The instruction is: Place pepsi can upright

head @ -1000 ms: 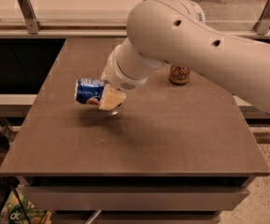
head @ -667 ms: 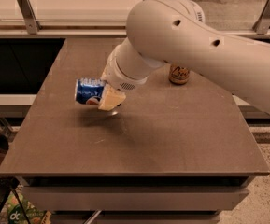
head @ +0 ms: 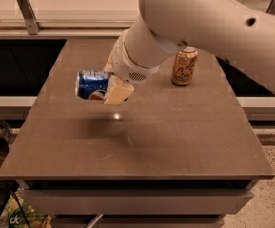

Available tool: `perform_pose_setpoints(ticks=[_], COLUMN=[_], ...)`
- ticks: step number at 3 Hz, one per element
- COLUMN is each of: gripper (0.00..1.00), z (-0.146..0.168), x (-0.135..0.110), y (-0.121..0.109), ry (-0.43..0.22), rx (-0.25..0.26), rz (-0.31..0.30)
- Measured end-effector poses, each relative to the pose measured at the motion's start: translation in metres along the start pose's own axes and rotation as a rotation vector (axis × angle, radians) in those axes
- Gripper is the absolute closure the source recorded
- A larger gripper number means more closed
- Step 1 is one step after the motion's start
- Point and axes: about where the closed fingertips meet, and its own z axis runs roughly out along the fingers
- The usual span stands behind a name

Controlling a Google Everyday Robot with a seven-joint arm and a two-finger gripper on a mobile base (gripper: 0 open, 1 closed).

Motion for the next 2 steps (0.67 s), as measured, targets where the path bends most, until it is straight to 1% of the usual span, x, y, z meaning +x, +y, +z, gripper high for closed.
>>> perform_pose_setpoints(ticks=[1,2], gripper=[1.00,1.00], z=[-0.032,-0.045], x=[-0.012,-0.020], y=[0.002,0.002], ry=[-0.041,-0.148], rx=[-0.018,-0.052], rz=[-0.017,-0.016])
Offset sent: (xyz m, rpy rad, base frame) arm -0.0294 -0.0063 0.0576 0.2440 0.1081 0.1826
